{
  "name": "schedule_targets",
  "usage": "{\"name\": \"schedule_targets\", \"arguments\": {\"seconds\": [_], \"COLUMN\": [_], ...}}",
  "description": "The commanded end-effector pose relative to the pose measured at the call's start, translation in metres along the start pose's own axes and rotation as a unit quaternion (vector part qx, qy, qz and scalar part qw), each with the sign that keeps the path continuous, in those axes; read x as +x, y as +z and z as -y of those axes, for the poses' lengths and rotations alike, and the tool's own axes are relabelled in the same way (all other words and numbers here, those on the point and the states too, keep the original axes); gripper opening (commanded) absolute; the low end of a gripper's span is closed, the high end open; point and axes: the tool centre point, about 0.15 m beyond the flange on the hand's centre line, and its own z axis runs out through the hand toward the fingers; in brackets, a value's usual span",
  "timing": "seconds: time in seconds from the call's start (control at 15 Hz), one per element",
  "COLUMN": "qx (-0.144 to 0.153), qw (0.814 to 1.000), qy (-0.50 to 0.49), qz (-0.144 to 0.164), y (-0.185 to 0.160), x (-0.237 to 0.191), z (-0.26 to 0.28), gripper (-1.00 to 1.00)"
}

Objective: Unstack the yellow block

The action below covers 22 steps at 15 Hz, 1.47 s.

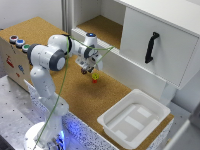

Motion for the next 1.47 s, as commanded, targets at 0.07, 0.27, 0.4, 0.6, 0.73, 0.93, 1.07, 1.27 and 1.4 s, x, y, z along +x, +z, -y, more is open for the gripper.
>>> {"name": "schedule_targets", "arguments": {"seconds": [0.07,0.27,0.4,0.6,0.73,0.93,1.07,1.27,1.4], "qx": [-0.026,-0.033,-0.025,-0.019,-0.009,-0.009,-0.009,-0.009,-0.009], "qw": [0.992,0.991,0.993,0.994,0.994,0.994,0.994,0.994,0.994], "qy": [0.117,0.12,0.11,0.09,0.086,0.086,0.086,0.086,0.086], "qz": [-0.051,-0.049,-0.047,-0.056,-0.066,-0.066,-0.066,-0.066,-0.066], "y": [-0.022,-0.026,-0.024,-0.033,-0.036,-0.036,-0.036,-0.036,-0.036], "x": [-0.021,-0.029,-0.034,-0.038,-0.04,-0.04,-0.04,-0.04,-0.04], "z": [-0.113,-0.122,-0.115,-0.103,-0.1,-0.1,-0.1,-0.1,-0.1], "gripper": [-1.0,-1.0,-1.0,1.0,1.0,1.0,1.0,1.0,1.0]}}
